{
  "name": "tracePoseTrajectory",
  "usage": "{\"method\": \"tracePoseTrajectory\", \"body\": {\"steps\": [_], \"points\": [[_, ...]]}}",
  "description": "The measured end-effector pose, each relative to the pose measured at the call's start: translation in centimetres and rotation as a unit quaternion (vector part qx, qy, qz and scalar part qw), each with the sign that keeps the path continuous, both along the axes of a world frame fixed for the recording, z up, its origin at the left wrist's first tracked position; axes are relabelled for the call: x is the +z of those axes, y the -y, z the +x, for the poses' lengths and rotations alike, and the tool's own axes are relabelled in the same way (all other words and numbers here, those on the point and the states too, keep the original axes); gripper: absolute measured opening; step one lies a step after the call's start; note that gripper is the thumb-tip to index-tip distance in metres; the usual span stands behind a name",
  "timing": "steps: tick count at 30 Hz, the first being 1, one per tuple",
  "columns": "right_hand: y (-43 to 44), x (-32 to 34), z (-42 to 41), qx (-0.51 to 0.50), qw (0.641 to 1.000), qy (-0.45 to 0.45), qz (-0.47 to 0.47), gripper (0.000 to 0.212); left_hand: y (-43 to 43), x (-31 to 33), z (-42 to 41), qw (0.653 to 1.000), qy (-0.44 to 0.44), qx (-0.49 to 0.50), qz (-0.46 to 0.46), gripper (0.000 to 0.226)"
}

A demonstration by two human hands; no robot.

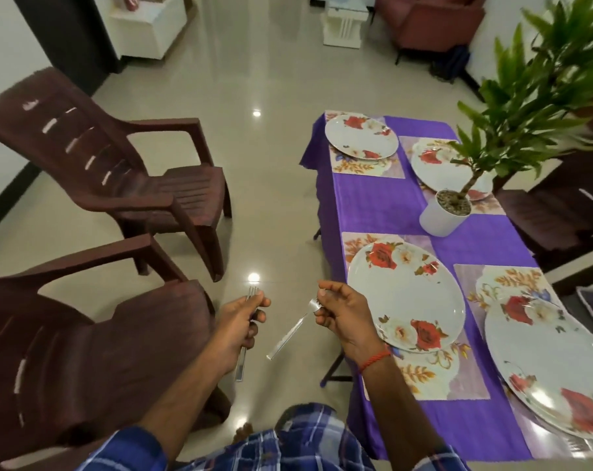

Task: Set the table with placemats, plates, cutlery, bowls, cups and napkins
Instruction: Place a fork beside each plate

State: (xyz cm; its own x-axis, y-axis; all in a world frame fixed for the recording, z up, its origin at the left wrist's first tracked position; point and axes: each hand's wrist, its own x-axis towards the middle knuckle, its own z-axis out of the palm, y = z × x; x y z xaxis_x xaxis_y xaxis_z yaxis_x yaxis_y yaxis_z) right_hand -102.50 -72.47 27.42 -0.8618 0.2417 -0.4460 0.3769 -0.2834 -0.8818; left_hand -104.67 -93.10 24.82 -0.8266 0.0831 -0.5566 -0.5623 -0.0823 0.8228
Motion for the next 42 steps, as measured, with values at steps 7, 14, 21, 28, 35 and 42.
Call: {"method": "tracePoseTrajectory", "body": {"steps": [7,14,21,28,35,42], "points": [[-2.0,0.3,-2.5,-0.05,0.999,0.002,0.018,0.019,-1.0,-0.1,-4.5,0.999,0.011,-0.036,0.009,0.027],[-4.2,-0.5,-7.0,-0.074,0.997,0.003,0.023,0.019,-3.3,-0.4,-10.2,0.997,0.012,-0.071,0.012,0.028],[-10.3,-0.8,-13.7,-0.16,0.986,-0.006,0.054,0.016,-5.9,-1.0,-17.6,0.996,0.017,-0.089,-0.021,0.031],[-18.2,-4.8,-18.4,-0.279,0.936,0.075,0.203,0.006,-9.6,-2.1,-22.6,0.99,0.045,-0.128,-0.037,0.031],[-21.6,-9.1,-20.8,-0.245,0.921,0.117,0.279,0.013,-11.9,-3.1,-25.6,0.986,0.069,-0.142,-0.051,0.03],[-23.4,-10.1,-21.9,-0.163,0.889,0.169,0.392,0.03,-12.5,-3.8,-27.3,0.981,0.087,-0.155,-0.077,0.032]]}}
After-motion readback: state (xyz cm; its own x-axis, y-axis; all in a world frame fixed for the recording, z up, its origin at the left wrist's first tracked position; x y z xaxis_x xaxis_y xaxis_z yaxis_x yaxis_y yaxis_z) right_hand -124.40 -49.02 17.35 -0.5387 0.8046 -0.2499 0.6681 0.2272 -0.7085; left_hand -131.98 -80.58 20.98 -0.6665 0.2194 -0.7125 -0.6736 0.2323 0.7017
